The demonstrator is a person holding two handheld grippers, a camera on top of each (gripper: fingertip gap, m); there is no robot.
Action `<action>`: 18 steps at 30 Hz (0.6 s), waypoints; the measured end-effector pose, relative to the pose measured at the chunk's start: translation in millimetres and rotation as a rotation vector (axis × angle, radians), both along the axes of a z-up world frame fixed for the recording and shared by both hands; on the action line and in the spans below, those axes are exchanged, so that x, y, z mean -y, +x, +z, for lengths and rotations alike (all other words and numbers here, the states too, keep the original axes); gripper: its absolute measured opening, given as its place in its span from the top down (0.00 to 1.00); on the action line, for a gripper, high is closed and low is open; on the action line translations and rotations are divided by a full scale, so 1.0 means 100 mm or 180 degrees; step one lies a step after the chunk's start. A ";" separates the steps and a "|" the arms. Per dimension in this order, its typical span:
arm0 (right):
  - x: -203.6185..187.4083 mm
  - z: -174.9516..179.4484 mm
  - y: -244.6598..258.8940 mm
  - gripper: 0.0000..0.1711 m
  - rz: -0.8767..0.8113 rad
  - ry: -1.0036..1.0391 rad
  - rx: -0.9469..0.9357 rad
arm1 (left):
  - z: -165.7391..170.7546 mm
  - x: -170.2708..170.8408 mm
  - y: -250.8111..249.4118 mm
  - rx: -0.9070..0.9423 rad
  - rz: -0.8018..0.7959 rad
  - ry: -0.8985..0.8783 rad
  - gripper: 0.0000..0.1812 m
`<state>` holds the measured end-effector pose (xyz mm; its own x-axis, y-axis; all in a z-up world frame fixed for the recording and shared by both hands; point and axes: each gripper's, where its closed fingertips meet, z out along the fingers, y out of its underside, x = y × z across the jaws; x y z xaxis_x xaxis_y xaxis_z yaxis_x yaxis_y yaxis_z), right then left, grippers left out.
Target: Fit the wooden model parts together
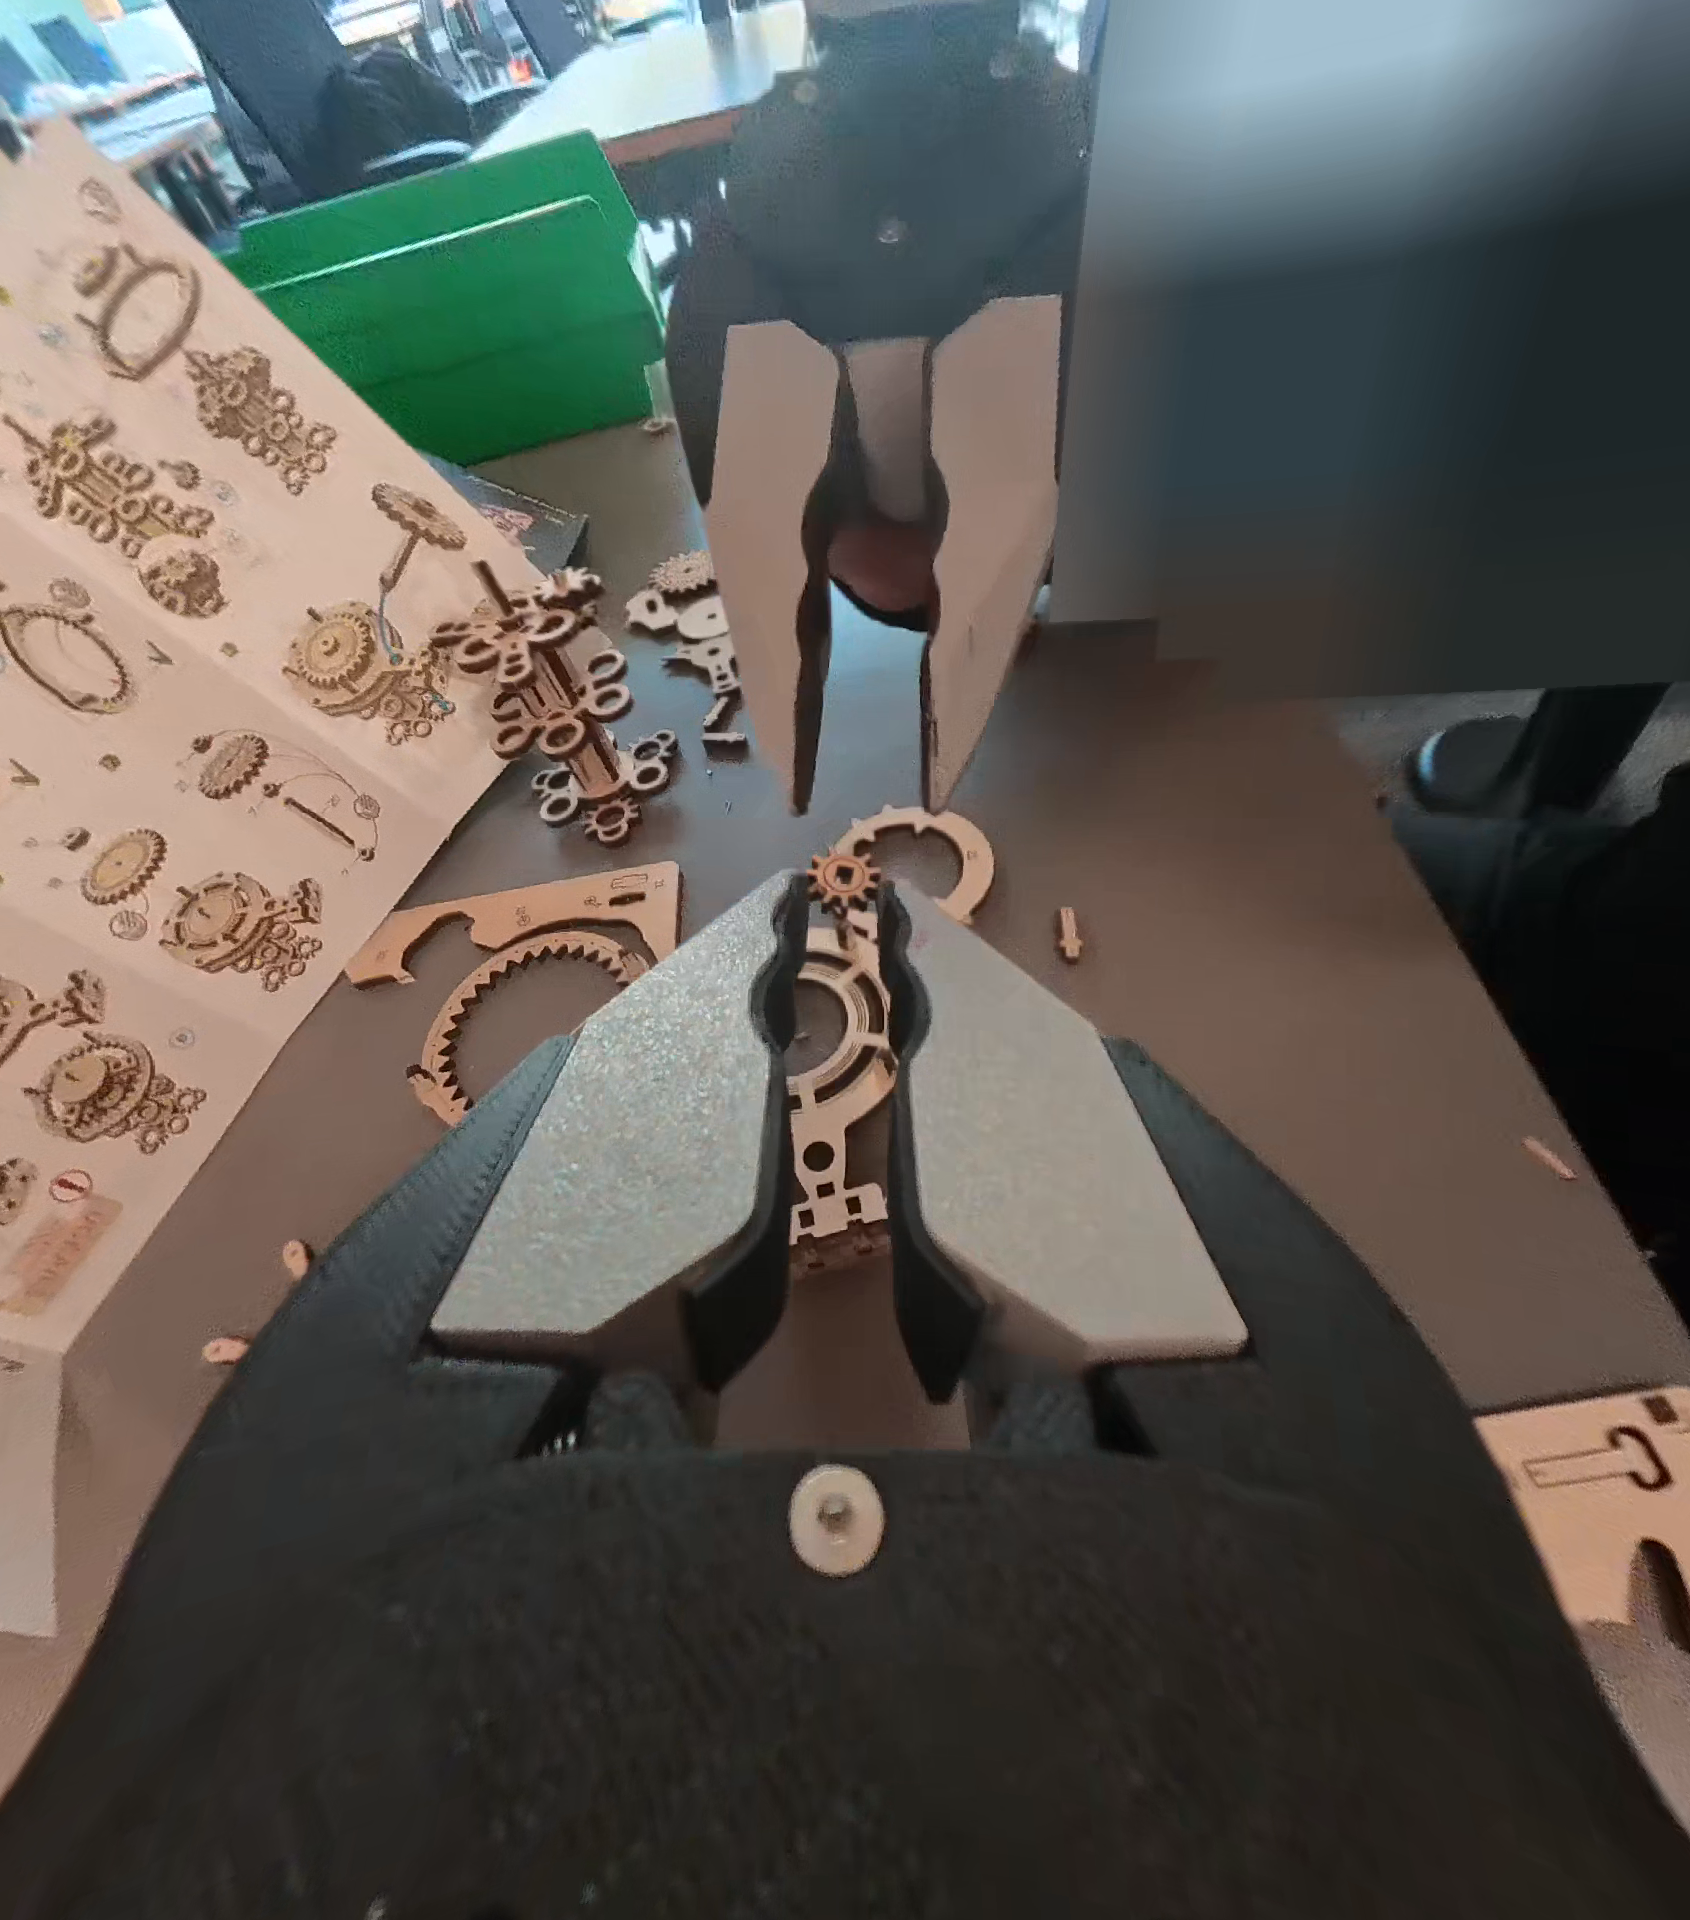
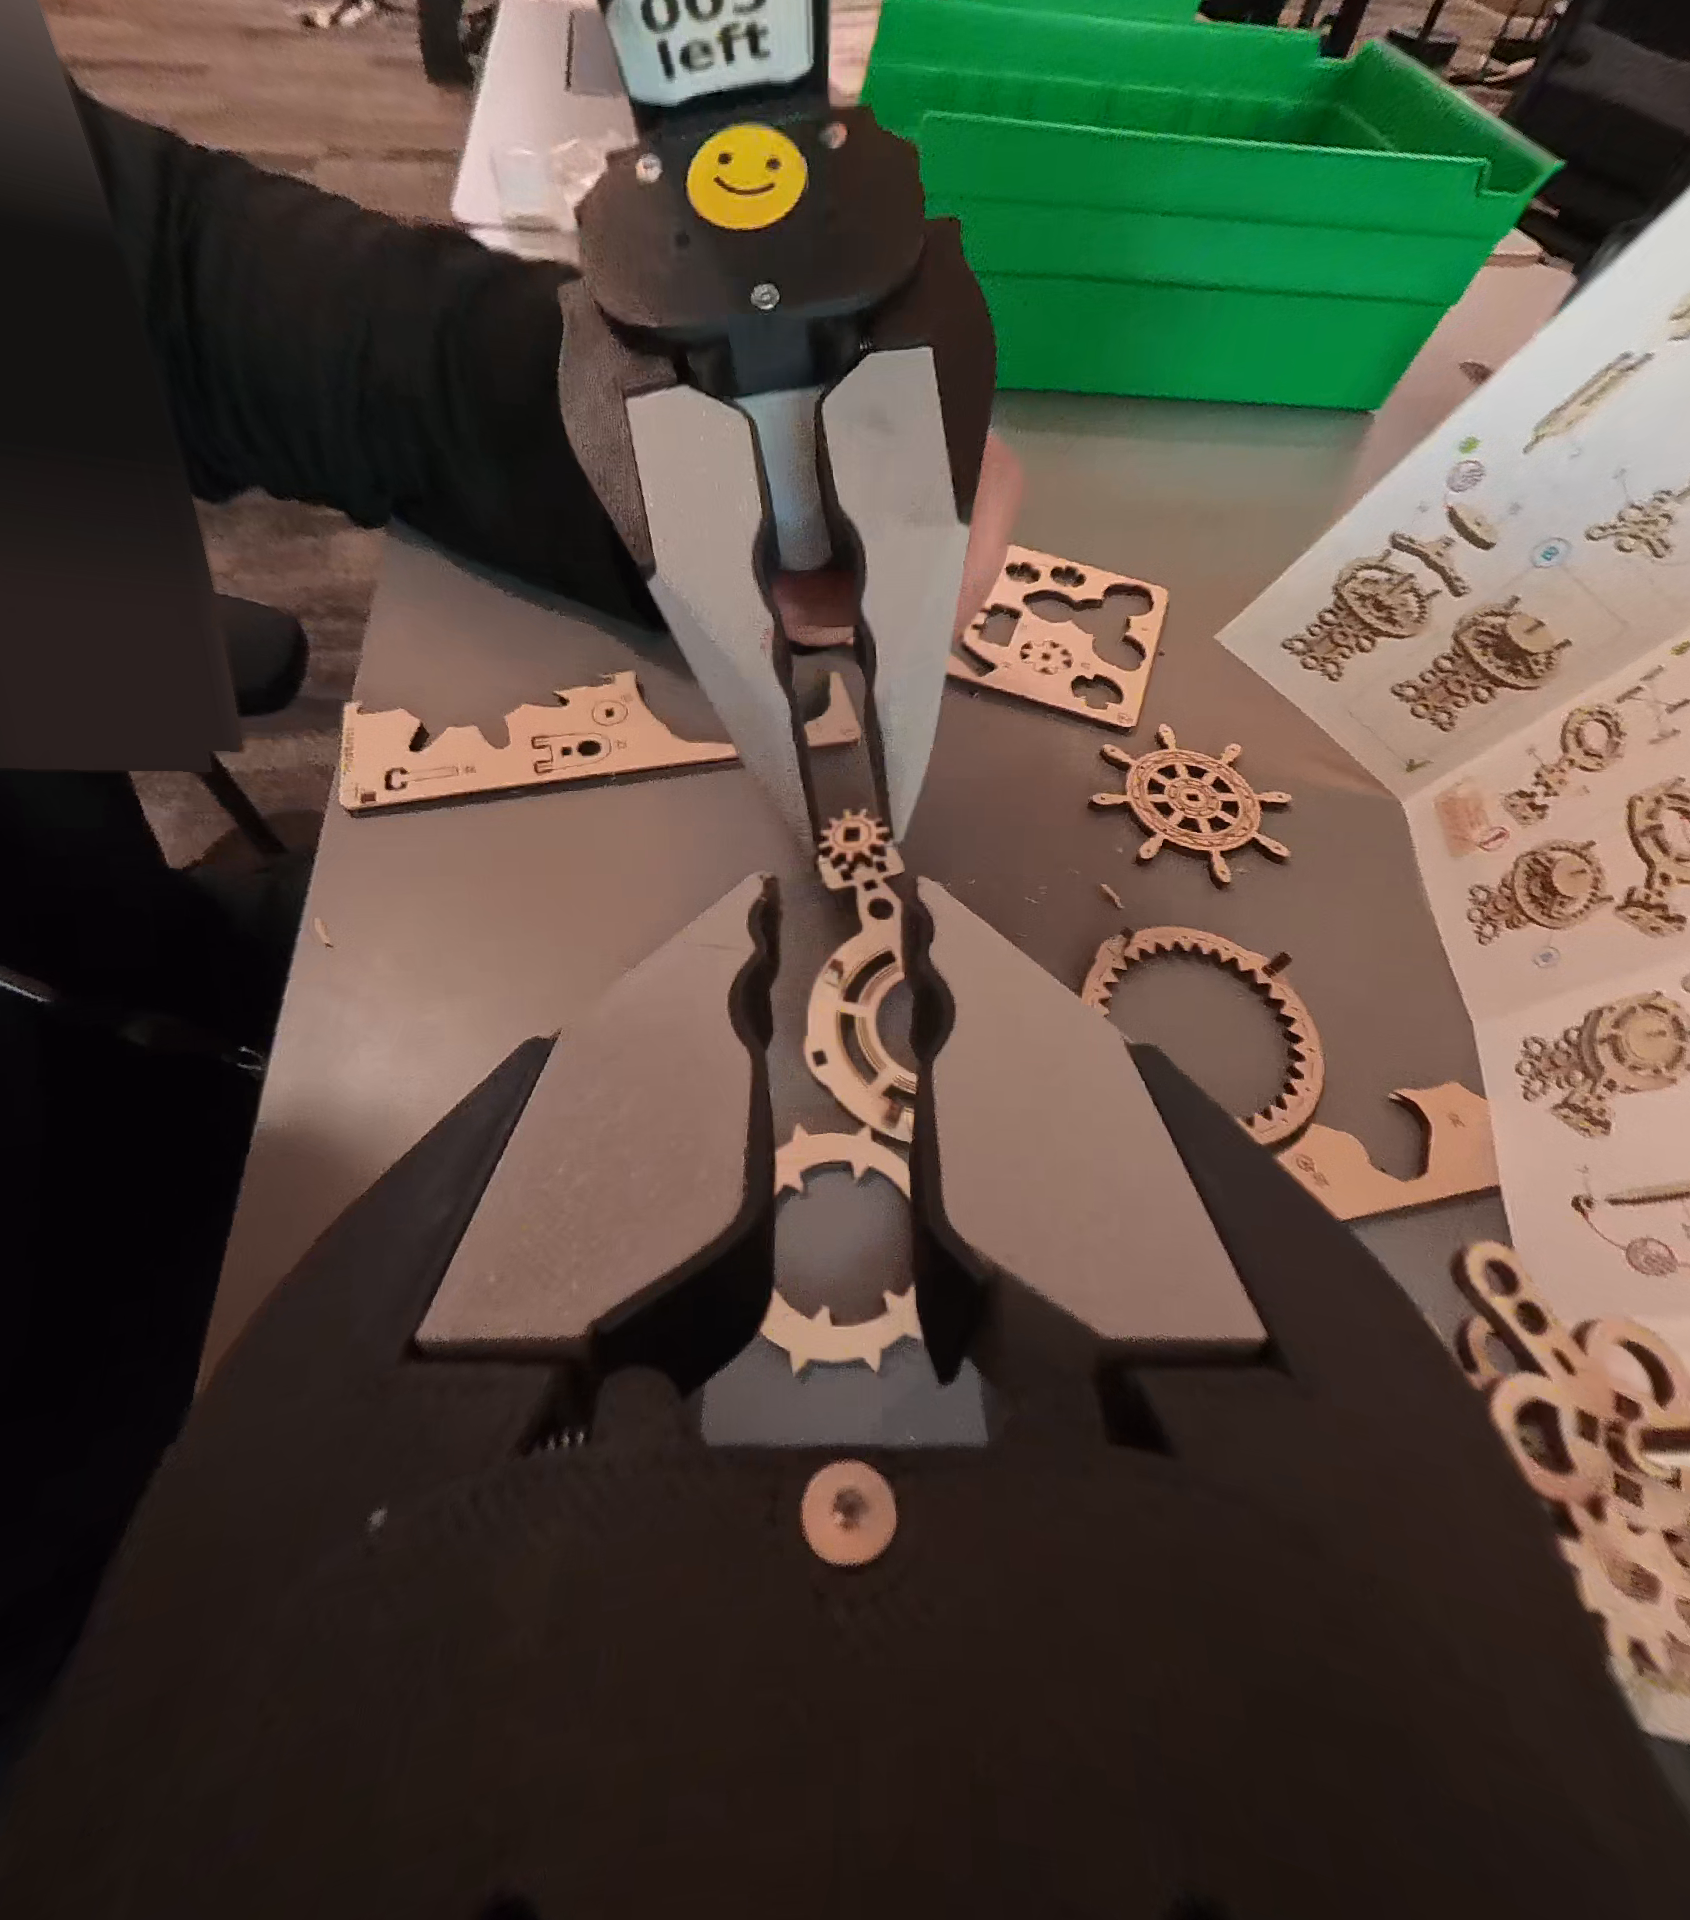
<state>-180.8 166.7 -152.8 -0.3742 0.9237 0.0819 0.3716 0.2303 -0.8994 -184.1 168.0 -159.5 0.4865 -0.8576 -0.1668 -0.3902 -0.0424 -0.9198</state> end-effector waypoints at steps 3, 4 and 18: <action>0.01 -0.13 -0.02 0.88 -0.0010 0.0254 0.0117 | -0.04 0.02 0.02 -0.0138 -0.0029 0.0048 0.94; 0.02 -0.16 -0.02 0.88 -0.0002 0.0287 0.0139 | -0.06 0.02 0.02 -0.0154 -0.0035 0.0030 0.94; 0.29 -0.75 0.45 0.89 0.0644 0.0714 0.1347 | -0.51 0.32 0.19 -0.0729 -0.0436 -0.0714 0.94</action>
